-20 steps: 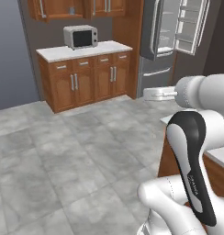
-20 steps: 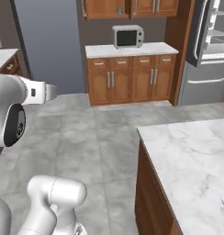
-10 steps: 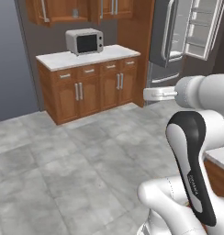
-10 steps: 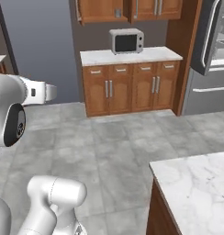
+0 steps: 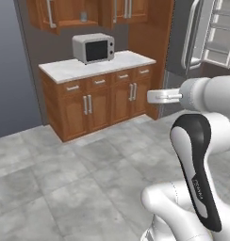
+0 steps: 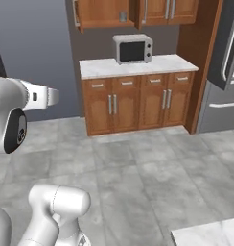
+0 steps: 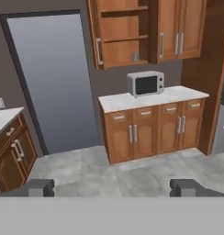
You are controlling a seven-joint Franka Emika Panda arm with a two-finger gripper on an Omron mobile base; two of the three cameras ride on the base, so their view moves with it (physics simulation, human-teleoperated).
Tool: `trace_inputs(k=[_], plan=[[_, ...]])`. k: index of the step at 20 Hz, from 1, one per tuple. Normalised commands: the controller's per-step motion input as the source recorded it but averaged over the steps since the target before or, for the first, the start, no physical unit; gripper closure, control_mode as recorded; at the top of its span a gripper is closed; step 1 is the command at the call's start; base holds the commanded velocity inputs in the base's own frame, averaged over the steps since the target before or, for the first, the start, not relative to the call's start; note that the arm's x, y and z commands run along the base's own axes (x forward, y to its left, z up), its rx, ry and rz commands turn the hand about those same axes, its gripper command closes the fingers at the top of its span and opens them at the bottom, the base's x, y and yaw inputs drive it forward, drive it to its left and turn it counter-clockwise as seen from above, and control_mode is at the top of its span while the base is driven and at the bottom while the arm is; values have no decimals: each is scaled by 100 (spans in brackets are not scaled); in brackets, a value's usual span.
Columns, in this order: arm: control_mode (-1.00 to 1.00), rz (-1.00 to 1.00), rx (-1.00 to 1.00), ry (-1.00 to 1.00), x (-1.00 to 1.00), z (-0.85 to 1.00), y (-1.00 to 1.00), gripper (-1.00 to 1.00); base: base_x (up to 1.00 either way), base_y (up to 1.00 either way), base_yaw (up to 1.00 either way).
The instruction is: There is a bowl on the dining counter. Grab a lemon wedge from the fridge and place it in the bowl. Then get the liquor bottle and glass cup from the cabinet and place them next to the bowl.
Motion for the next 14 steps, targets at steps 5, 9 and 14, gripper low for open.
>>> trace_inputs(k=[5, 9, 14], plan=[[100, 0, 0, 0, 0, 0, 0, -100, 100, -15, 6], [100, 0, 0, 0, 0, 0, 0, -100, 100, -24, 12], [100, 0, 0, 0, 0, 0, 0, -100, 100, -30, 16]])
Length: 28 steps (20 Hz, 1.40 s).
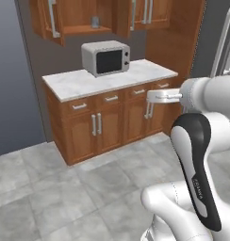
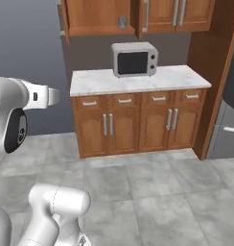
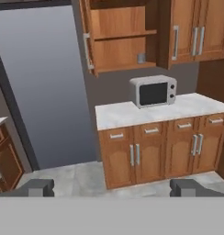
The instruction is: There is a bowl on the dining counter. Grab a lemon wedge from the fridge and place it in the bowl. Then get the liquor bottle and glass cup from the cabinet and place them next to the bowl.
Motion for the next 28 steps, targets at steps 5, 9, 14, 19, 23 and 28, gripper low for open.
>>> trace_inputs(k=[5, 9, 14, 19, 23, 28], plan=[[100, 0, 0, 0, 0, 0, 0, -100, 100, -33, 21], [100, 0, 0, 0, 0, 0, 0, -100, 100, -33, 22], [100, 0, 0, 0, 0, 0, 0, -100, 100, -31, 22], [100, 0, 0, 0, 0, 0, 0, -100, 100, -31, 22], [100, 0, 0, 0, 0, 0, 0, -100, 100, -27, 21], [100, 0, 0, 0, 0, 0, 0, -100, 100, -24, 17]])
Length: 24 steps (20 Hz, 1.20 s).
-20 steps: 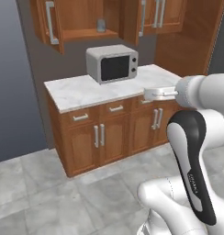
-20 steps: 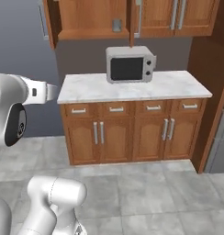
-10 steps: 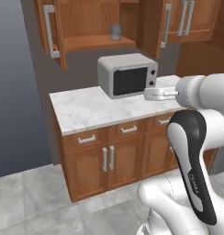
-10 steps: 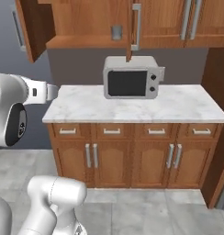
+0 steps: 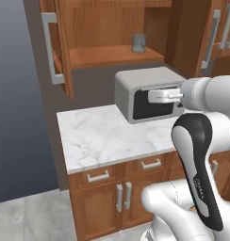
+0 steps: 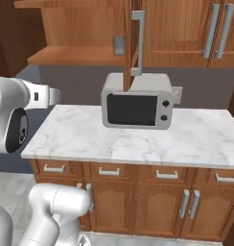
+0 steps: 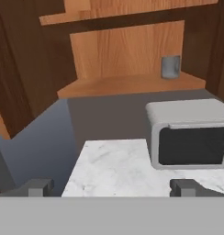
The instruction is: There is a bowl on the dining counter. Grab a lemon wedge from the fridge and place it in the bowl. Then get the liquor bottle and glass cup from the cabinet and place them next to the bowl.
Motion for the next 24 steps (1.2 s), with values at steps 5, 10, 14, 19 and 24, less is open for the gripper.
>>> trace_inputs(k=[5, 10, 14, 19, 24], plan=[[100, 0, 0, 0, 0, 0, 0, -100, 93, -21, 11], [100, 0, 0, 0, 0, 0, 0, -100, 87, -24, 6], [100, 0, 0, 0, 0, 0, 0, -100, 70, -9, 1], [-100, 0, -3, 3, 20, -1, -2, -100, 0, 0, 0], [-100, 0, -11, 2, 18, 21, -14, -100, 0, 0, 0]])
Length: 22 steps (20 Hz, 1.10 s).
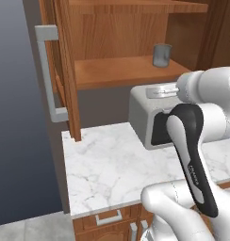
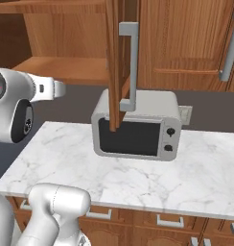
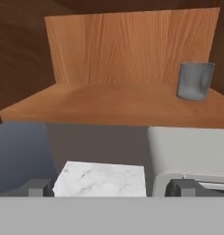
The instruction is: There is a bowl on the dining counter. Grab a lemon wedge from the fridge and place it in the bowl. Then get the liquor bottle and glass cup from the cabinet and place them next to the bowl.
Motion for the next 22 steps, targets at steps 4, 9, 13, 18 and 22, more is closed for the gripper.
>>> trace_inputs(k=[4, 9, 13, 18, 22], plan=[[-100, 0, -11, 12, 15, 23, -9, -100, 0, 0, 0], [-100, -2, -13, 10, 0, 6, 0, -100, 0, 0, 0], [-100, 0, -20, 1, 10, 2, -6, -100, 0, 0, 0], [-100, 11, -28, -4, 31, 0, -22, -100, 0, 0, 0], [-100, 11, -30, -4, 39, 1, -24, -100, 0, 0, 0]])
